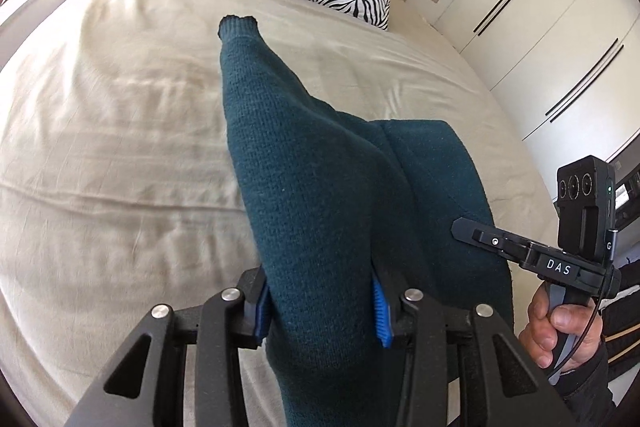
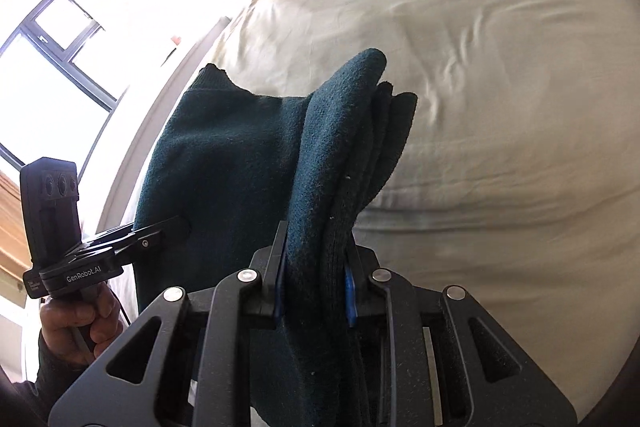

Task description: Fold small clothes

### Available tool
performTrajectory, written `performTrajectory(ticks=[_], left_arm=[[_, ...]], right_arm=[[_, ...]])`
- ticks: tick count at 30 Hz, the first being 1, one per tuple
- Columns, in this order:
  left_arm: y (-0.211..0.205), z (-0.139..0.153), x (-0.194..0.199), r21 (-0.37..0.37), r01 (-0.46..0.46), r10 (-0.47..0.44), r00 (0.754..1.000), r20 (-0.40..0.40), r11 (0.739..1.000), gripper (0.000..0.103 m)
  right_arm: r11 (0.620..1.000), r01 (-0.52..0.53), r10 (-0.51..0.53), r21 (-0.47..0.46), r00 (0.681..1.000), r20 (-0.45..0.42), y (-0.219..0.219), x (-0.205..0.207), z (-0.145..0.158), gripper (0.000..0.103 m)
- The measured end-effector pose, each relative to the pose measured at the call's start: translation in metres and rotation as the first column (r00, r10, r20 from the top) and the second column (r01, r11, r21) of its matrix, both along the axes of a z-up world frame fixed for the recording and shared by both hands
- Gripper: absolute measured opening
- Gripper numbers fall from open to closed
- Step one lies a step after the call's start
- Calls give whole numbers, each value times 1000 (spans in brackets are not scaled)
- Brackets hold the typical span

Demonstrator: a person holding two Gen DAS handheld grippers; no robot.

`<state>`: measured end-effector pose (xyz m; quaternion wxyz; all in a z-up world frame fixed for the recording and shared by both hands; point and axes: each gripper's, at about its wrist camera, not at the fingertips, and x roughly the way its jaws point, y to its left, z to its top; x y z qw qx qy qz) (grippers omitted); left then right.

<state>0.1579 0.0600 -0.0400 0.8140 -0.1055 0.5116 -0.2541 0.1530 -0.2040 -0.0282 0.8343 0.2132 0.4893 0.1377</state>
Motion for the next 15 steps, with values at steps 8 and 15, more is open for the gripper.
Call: performTrajectory(ticks=[8, 15], left_arm=[[19, -50, -2, -22, -29, 27, 997, -76, 999, 52], [24, -55, -4, -47, -40, 36, 995, -93, 998, 61]], right_arm=[[986, 91, -74, 141, 990, -116, -11, -24, -76, 22], [967, 95, -72, 235, 992, -105, -24, -27, -104, 27]])
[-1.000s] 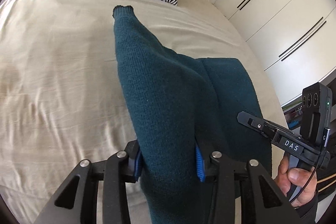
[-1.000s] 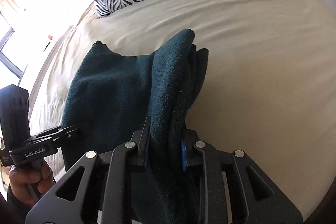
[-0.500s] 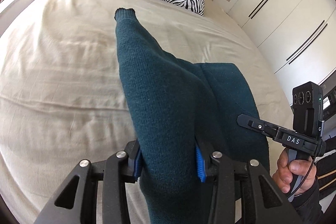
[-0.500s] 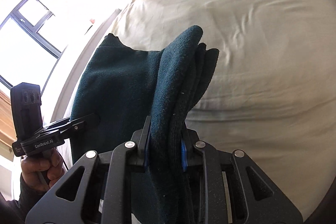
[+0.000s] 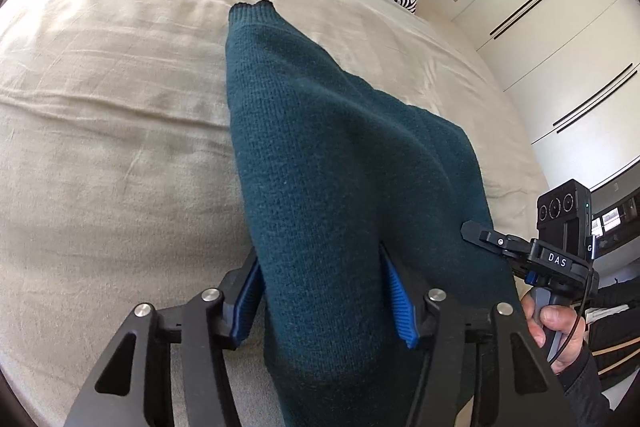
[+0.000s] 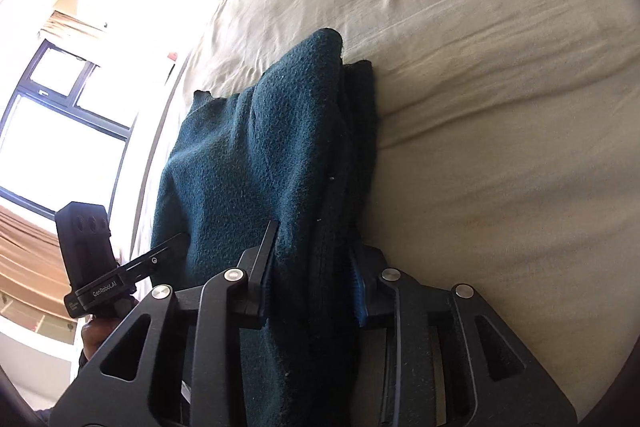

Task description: Fold small clothes

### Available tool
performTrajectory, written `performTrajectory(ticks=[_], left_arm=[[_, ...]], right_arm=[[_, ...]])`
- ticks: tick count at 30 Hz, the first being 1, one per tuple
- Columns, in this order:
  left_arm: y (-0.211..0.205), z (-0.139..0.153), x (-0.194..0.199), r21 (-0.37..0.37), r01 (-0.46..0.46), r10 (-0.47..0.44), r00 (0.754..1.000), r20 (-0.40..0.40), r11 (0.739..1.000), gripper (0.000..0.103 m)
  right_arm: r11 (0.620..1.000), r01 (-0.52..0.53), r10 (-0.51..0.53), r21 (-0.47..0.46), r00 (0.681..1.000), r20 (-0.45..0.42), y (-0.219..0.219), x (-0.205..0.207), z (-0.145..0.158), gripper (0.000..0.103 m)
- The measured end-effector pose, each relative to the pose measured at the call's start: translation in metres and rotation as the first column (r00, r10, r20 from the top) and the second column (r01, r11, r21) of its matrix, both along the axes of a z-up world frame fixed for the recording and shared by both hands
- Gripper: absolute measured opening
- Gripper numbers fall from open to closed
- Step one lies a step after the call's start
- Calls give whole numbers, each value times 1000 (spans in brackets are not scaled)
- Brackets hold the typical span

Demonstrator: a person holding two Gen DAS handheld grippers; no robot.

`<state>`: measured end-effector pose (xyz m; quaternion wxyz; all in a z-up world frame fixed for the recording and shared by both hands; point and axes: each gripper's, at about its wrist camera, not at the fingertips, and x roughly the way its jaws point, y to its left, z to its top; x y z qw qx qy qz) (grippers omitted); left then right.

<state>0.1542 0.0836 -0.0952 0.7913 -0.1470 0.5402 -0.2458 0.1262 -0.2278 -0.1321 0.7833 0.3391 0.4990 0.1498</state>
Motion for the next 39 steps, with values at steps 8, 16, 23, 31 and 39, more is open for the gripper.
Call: performTrajectory(ticks=[8, 16, 23, 31, 39], left_arm=[[9, 28, -23, 14, -55, 53, 995, 79, 998, 63], [3, 108, -100, 132, -200, 109, 859, 500, 971, 103], [-10, 172, -165, 196, -315, 72, 670, 739, 928, 103], [-2, 229, -185, 159, -427, 155, 611, 776, 890, 103], [-5, 211, -175, 279, -419, 152, 745, 649, 864, 103]], right_arm=[[997, 67, -65, -50, 997, 30, -16, -25, 16, 42], [928, 201, -161, -313, 976, 149, -29, -82, 78, 44], [751, 389, -139, -533, 883, 448, -2, -152, 161, 83], [666, 579, -94, -470, 690, 717, 21, -221, 265, 103], [734, 497, -113, -462, 761, 639, 42, -233, 295, 103]])
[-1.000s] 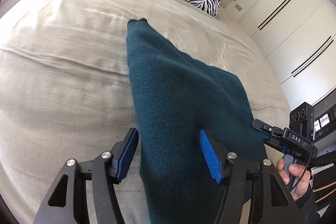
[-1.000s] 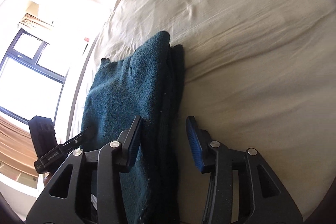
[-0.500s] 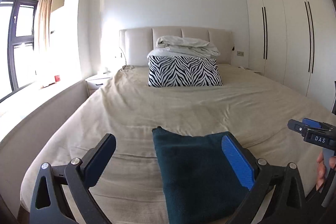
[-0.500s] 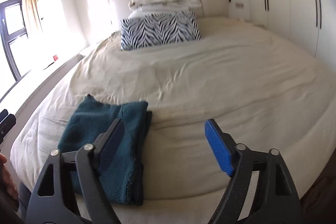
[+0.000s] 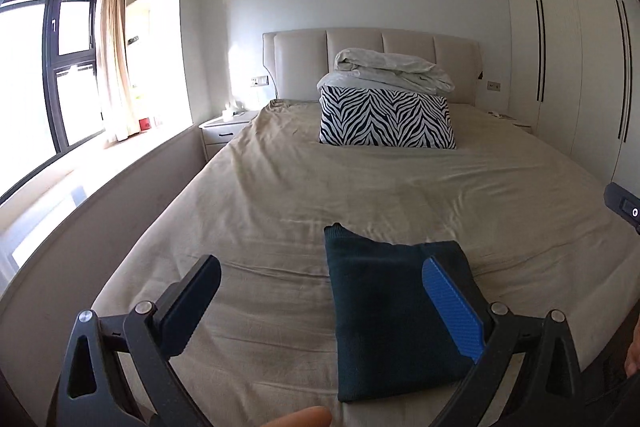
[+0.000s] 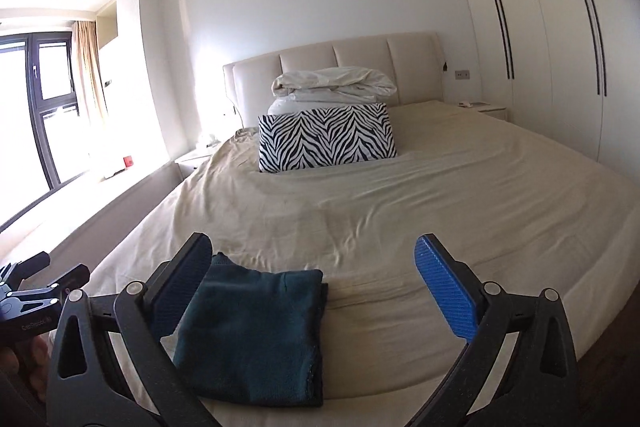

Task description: Fold small clothes

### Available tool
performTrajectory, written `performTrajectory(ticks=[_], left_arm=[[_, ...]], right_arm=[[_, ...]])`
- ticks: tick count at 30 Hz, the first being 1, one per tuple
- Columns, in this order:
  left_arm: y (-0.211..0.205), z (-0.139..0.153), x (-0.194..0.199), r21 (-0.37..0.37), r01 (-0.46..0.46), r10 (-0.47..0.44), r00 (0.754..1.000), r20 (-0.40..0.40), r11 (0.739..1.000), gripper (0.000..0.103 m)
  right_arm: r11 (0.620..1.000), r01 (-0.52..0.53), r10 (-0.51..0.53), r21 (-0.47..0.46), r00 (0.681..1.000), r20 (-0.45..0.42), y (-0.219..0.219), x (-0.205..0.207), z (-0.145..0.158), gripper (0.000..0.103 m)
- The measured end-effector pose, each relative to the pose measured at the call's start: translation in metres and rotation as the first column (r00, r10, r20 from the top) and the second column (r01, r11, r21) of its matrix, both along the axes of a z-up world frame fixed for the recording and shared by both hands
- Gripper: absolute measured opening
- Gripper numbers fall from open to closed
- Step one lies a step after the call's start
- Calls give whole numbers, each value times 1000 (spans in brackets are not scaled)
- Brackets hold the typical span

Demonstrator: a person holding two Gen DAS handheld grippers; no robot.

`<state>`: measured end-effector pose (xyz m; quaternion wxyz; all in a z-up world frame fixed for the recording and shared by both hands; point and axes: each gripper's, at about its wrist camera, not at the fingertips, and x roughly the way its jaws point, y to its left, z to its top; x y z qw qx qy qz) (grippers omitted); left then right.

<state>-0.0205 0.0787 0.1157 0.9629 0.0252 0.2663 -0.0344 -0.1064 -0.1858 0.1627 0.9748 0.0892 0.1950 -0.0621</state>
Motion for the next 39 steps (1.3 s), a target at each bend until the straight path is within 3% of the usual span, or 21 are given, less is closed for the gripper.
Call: performTrajectory(ticks=[1, 2, 3, 6, 11, 14, 23, 39], left_arm=[[-1, -8, 1, -10, 1, -1, 999, -35, 1000, 103], [0, -18, 5, -28, 7, -10, 997, -80, 1000, 103], [0, -27, 8, -49, 18, -24, 992, -128, 999, 103], [-2, -54, 10, -62, 19, -32, 973, -228, 998, 103], [0, -77, 15, -41, 2, -14, 955, -298, 999, 103], [5, -87, 22, -36, -10, -2, 946, -326, 999, 103], [11, -100, 29, -35, -28, 15, 946, -323, 999, 103], [9, -103, 37, -30, -22, 12, 947, -321, 999, 103]], right_arm=[[1000, -3, 3, 3, 999, -45, 3, 3, -2, 103], [1000, -11, 14, 23, 989, -148, 7, 12, -12, 103], [1000, -11, 14, 23, 989, -148, 7, 12, -12, 103], [998, 1, 17, 69, 965, -263, 9, 27, -39, 103], [1000, 7, 6, 28, 909, -417, 22, 48, -84, 103], [1000, -9, 21, 26, 884, -467, 29, 57, -106, 103], [998, -47, 29, -29, 892, -451, 43, 60, -124, 103], [999, -39, 21, -30, 890, -456, 42, 75, -132, 103]])
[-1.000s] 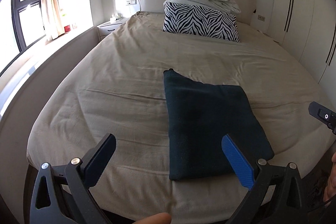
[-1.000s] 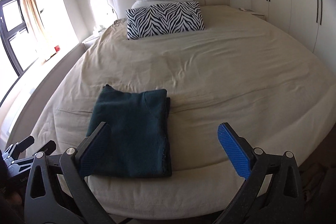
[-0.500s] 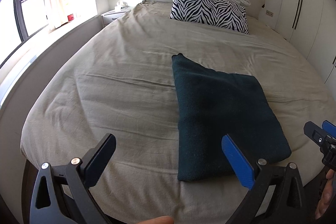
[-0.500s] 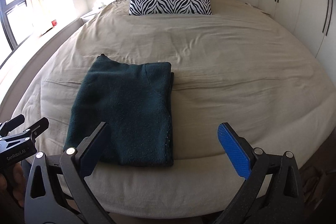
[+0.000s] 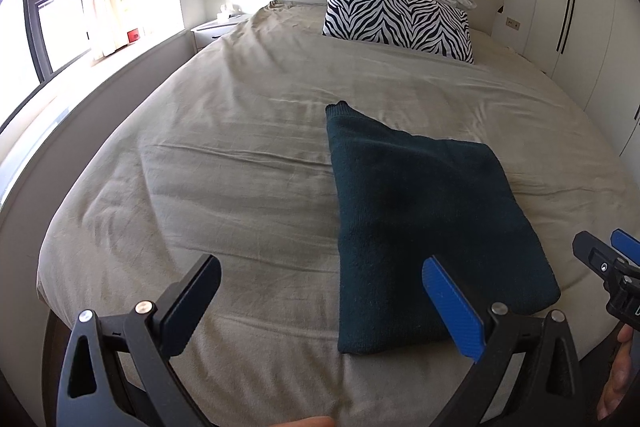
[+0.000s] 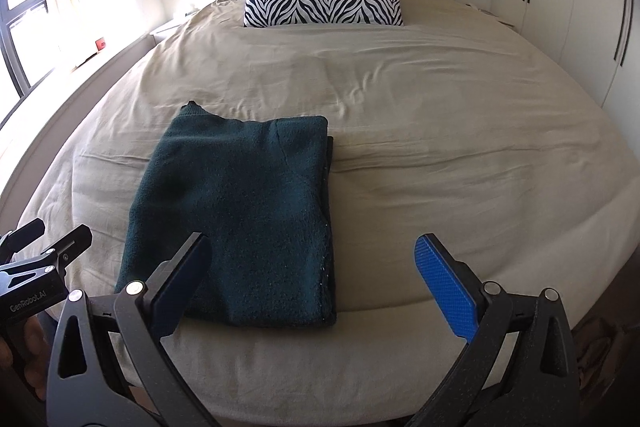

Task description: Fold small clothes

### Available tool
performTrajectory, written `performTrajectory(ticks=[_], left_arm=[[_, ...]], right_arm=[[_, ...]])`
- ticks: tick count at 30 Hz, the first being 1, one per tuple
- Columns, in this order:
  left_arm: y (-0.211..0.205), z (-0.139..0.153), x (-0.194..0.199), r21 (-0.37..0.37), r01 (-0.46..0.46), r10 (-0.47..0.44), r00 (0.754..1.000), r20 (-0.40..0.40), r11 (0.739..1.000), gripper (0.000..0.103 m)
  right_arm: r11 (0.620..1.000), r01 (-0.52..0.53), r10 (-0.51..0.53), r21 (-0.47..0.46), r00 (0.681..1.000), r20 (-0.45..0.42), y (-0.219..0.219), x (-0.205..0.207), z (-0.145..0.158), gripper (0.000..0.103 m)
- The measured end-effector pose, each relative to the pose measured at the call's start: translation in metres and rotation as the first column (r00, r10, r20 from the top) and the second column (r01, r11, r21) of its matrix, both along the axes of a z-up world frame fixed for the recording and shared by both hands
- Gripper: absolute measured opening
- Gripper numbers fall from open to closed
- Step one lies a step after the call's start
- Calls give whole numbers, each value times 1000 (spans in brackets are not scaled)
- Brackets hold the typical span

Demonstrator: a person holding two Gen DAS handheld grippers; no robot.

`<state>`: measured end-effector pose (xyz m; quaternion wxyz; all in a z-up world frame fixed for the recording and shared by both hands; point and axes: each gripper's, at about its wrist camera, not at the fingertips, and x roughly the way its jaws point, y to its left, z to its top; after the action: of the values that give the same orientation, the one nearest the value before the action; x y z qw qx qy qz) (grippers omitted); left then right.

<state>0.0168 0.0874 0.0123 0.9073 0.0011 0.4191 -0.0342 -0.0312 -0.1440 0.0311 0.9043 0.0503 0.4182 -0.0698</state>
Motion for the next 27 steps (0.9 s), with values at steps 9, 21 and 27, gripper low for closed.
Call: performTrajectory(ticks=[9, 21, 27], left_arm=[[-1, -5, 1, 3, 2, -2, 1000, -8, 1000, 103], [-2, -8, 1, 2, 3, -3, 1000, -14, 1000, 103], [-2, -8, 1, 3, 4, -4, 1000, -15, 1000, 103]], right_arm=[[1000, 1, -1, -5, 1000, -13, 2, 4, -5, 103], [1000, -2, 2, -8, 1000, -24, 4, 7, -8, 103], [1000, -7, 7, -9, 1000, -27, 7, 7, -9, 103]])
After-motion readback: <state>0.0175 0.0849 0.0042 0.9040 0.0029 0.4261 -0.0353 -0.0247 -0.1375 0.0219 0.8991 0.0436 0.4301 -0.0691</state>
